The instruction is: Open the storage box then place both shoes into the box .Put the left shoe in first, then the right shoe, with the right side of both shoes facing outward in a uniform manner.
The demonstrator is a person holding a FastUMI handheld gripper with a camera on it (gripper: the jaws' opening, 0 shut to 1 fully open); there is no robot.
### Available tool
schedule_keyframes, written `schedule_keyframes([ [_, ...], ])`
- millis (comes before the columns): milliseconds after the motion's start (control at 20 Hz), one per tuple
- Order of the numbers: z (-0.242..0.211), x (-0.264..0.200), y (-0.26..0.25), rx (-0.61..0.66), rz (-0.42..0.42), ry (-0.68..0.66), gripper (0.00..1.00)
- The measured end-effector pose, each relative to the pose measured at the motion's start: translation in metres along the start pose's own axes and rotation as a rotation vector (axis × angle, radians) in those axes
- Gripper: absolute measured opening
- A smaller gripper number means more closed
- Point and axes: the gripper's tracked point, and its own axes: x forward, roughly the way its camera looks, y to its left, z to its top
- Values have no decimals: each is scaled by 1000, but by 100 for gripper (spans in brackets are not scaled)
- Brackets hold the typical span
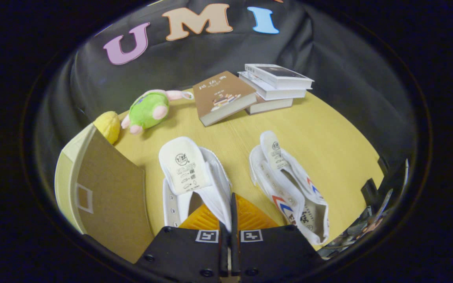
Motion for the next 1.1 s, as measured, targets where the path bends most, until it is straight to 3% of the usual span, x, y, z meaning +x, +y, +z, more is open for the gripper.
schedule_keyframes([
  [300, 64, -56, 30, -57, 29, -115, 6],
  [600, 113, -127, 83, -26, 90, -194, 6],
  [900, 79, -151, 199, 69, 332, -103, 6],
  [1100, 35, -117, 231, 18, 284, -19, 6],
])
